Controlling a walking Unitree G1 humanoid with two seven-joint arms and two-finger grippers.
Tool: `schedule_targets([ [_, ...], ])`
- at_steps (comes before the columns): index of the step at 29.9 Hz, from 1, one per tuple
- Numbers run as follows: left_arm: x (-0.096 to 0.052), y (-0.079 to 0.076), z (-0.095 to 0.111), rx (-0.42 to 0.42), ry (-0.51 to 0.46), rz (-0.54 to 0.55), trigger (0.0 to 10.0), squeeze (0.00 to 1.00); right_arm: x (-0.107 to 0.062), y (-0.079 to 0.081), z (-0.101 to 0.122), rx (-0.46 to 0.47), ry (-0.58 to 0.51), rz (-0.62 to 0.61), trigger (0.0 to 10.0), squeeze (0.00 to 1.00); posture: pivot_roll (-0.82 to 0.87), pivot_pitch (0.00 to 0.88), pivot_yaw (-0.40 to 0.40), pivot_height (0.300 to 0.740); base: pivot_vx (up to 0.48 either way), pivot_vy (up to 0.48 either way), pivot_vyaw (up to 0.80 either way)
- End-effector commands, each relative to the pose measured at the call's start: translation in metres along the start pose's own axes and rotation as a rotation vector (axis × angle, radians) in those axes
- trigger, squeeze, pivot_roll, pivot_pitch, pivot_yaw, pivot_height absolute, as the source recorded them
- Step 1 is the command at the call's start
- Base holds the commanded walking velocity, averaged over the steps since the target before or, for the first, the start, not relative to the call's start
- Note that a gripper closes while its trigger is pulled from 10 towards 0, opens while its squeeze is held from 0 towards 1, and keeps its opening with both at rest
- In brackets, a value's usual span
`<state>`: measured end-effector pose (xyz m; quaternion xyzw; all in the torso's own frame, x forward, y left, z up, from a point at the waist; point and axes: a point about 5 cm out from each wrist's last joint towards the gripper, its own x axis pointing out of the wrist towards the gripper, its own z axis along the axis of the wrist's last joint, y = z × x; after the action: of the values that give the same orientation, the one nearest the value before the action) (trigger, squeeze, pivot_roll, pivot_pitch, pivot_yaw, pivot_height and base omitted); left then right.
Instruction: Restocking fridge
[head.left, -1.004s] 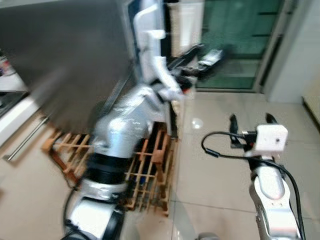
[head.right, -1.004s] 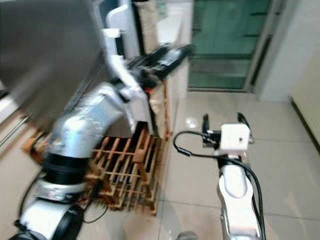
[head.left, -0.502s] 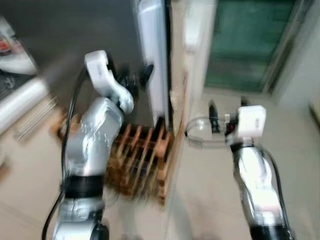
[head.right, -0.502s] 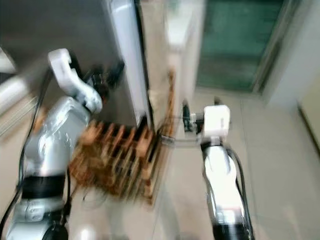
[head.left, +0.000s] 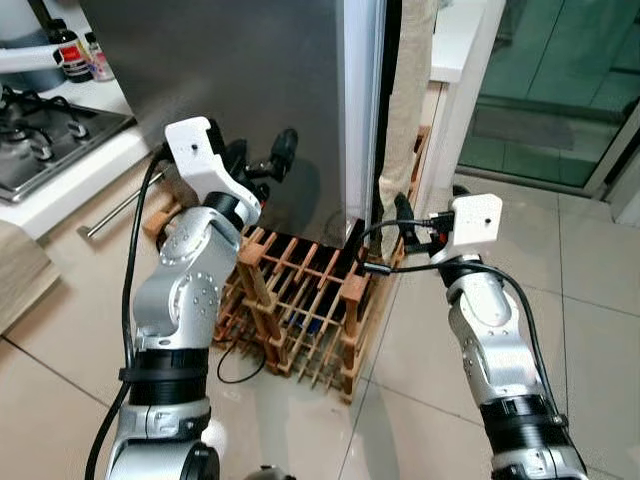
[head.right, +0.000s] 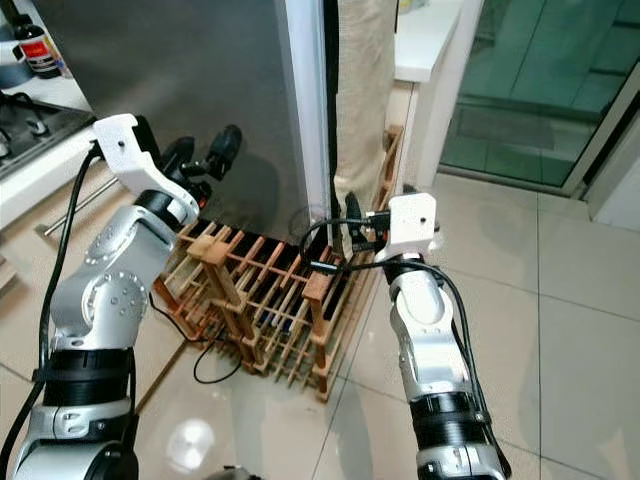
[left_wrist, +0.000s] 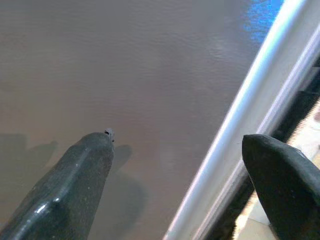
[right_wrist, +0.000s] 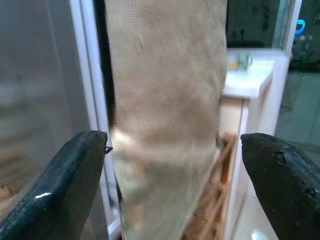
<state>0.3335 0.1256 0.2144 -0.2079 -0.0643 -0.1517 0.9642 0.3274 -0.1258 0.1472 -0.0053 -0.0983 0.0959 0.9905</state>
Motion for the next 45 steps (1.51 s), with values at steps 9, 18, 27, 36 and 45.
schedule_targets([
  [9,-0.004,0.002,0.002,0.016,-0.005,0.01,10.0,0.0,0.026,0.035,0.03,0.098,-0.092,0.1,10.0,0.0,-0.07,0.0,0.082,0.74,0.0,0.0,0.0],
  [18,-0.008,0.003,0.003,0.023,0.0,0.013,10.0,0.0,0.049,0.054,0.044,0.249,-0.086,0.161,10.0,0.0,-0.04,0.0,0.076,0.74,0.0,0.0,0.0],
  [27,-0.011,0.003,0.004,0.025,0.005,0.02,10.0,0.0,0.052,0.077,0.055,0.454,-0.081,0.221,10.0,0.0,-0.04,0.0,0.08,0.74,0.0,0.0,0.0],
  [36,-0.01,0.001,0.003,0.027,0.012,0.009,10.0,0.0,0.061,0.063,0.051,0.676,-0.048,0.159,10.0,0.0,-0.04,0.0,0.089,0.74,0.0,0.0,0.0],
  [45,-0.009,-0.004,0.005,0.026,0.006,-0.004,10.0,0.0,0.079,0.037,0.052,0.845,-0.041,0.098,10.0,0.0,-0.02,0.0,0.08,0.74,0.0,0.0,0.0],
])
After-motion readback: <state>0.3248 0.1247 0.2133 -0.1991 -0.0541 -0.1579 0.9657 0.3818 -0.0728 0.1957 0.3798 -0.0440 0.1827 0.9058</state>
